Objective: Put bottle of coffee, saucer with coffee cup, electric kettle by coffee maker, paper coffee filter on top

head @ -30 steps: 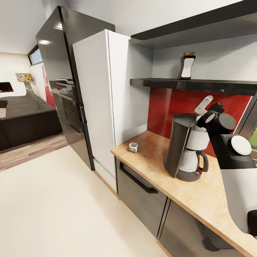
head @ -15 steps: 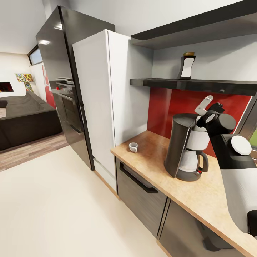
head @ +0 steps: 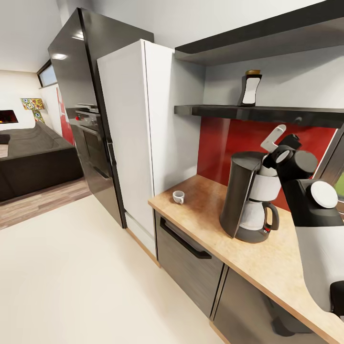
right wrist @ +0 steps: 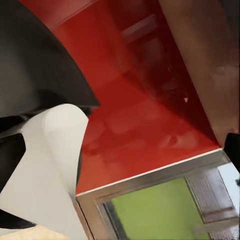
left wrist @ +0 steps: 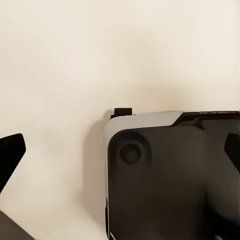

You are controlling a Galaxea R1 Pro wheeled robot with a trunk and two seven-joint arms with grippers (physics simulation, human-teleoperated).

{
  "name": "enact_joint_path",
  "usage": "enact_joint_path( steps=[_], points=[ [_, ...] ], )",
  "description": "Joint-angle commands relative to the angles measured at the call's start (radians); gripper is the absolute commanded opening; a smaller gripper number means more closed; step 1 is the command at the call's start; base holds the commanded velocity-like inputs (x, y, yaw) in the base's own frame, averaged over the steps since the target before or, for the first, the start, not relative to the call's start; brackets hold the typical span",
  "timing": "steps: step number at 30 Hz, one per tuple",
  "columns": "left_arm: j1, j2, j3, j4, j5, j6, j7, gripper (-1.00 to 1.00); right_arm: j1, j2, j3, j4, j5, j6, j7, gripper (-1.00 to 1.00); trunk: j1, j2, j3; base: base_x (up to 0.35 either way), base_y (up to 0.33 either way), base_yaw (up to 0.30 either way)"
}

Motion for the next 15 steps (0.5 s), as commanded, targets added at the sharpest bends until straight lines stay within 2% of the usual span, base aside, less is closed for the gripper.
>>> enact_joint_path(
  steps=[1,6,15],
  points=[
    [-0.001,0.000,-0.002,0.001,0.000,-0.004,0.001,1.00,-0.001,-0.001,0.002,-0.007,0.010,0.003,0.010,1.00,0.001,-0.002,-0.002,0.000,0.000,0.000],
    [-0.001,-0.001,-0.002,0.001,0.000,-0.004,0.001,1.00,-0.003,0.001,0.001,-0.053,0.008,0.005,0.010,1.00,0.001,-0.002,-0.002,0.000,0.000,0.000],
    [-0.001,0.000,-0.002,0.001,0.000,-0.006,0.002,1.00,-0.003,0.004,0.000,-0.065,0.008,0.005,0.010,1.00,0.001,-0.002,-0.002,0.000,0.000,0.000]
  ],
)
